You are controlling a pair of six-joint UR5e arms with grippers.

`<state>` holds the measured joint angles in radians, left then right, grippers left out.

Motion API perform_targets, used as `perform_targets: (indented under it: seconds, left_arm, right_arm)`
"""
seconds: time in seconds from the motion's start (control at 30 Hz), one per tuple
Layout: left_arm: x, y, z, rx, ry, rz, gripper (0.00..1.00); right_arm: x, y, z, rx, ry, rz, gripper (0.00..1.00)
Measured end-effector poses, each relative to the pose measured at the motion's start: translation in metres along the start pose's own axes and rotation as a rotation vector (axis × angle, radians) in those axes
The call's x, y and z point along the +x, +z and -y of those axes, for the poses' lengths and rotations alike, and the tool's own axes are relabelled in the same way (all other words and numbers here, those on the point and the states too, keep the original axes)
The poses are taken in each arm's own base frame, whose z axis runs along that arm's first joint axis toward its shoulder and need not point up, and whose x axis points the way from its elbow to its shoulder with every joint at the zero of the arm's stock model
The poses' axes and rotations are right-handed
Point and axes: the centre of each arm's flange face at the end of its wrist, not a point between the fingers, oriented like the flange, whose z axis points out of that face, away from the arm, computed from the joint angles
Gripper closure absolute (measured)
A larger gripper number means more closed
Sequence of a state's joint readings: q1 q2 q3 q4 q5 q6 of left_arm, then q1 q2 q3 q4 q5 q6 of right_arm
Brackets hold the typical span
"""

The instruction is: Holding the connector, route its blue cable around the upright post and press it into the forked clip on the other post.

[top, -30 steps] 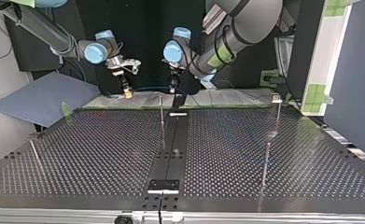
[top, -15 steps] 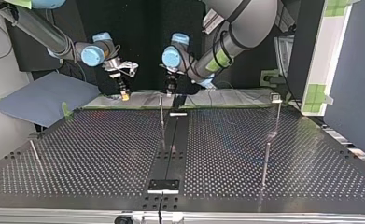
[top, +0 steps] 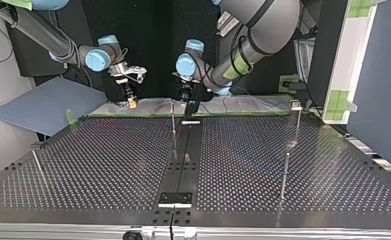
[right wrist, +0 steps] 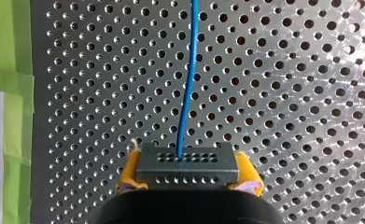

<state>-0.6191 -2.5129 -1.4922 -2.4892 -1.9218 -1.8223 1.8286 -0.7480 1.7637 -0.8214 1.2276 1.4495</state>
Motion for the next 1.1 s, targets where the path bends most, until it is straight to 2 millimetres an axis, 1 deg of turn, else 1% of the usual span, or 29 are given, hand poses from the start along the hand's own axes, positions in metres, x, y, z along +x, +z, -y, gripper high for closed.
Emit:
perform_targets:
  seconds: [0.17,0.33,0.43,0.7,1.1]
  left_arm:
    - [0.002,0.002,-0.003,0.003,-0.005,-0.005,0.99]
    - [0.016,0.005,-0.006,-0.001,0.0,-0.029,0.99]
    - [0.018,0.008,-0.006,0.002,-0.001,-0.031,0.99]
    - [0.008,0.021,-0.003,0.013,-0.027,-0.01,0.99]
    - [-0.005,0.038,-0.014,0.022,-0.053,0.001,0.99]
  right_arm:
    - [0.0,0.0,0.0,0.0,-0.001,-0.002,1.0]
    - [0.0,0.0,0.0,0.0,-0.002,-0.004,1.0]
    - [0.001,0.001,0.0,0.0,-0.003,-0.006,1.0]
    - [0.001,0.001,-0.003,-0.005,-0.003,-0.013,1.0]
    - [0.002,0.003,-0.008,-0.014,-0.004,-0.023,1.0]
